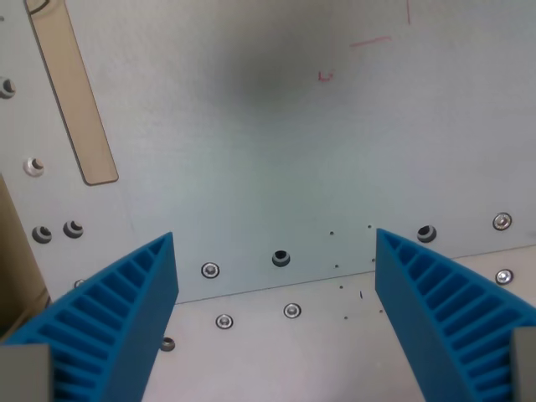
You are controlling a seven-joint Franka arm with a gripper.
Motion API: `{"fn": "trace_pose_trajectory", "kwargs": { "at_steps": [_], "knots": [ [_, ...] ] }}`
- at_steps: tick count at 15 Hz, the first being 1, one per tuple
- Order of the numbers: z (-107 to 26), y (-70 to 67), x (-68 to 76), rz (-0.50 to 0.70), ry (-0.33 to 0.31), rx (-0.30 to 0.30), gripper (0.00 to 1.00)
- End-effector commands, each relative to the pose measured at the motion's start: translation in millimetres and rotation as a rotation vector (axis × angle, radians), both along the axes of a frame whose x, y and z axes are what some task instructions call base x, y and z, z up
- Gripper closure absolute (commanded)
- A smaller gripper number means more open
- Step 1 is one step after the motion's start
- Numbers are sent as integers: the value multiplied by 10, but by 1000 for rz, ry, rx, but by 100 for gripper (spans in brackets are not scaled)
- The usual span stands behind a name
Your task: Rotate around base negative y
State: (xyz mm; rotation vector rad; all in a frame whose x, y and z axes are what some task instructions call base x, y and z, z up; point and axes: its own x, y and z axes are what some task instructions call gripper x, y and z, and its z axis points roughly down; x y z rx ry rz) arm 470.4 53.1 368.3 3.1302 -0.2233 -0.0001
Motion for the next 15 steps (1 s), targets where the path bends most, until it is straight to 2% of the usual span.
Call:
{"fn": "trace_pose_trajectory", "kwargs": {
  "at_steps": [1,15],
  "knots": [
    [19,-3,-31,0,-110,-1,0],
    [19,-3,-31,0,-273,-1,0]
  ]
}}
